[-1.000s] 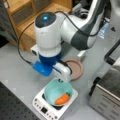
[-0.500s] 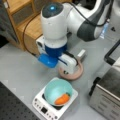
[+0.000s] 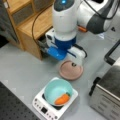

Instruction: Pick up the pan. Place the pan on the table. Pick up the bowl. Place the bowl on the stove.

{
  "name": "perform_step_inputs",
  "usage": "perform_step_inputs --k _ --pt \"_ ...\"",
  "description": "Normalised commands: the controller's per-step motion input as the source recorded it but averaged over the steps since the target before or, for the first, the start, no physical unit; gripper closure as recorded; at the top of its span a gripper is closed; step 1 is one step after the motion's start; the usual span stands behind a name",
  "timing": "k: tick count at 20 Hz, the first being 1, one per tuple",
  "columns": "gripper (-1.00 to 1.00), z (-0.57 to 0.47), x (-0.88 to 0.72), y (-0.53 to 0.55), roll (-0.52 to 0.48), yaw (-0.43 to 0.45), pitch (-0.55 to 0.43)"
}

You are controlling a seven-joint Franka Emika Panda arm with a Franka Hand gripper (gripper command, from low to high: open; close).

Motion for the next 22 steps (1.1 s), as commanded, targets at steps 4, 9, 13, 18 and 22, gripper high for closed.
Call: perform_step_inputs --k 4,9,13,18,22 --pt "-1.0 -0.15 -0.64 0.01 -0.153 0.124 -0.205" --pt "-1.0 -0.14 -0.65 0.02 -0.132 0.133 -0.221" --pt "-1.0 -0.18 -0.56 0.04 -0.113 0.145 -0.238" --pt "-1.0 -0.2 -0.29 0.06 -0.098 0.149 -0.227" --pt "-1.0 -0.18 -0.21 0.04 -0.09 0.141 -0.193"
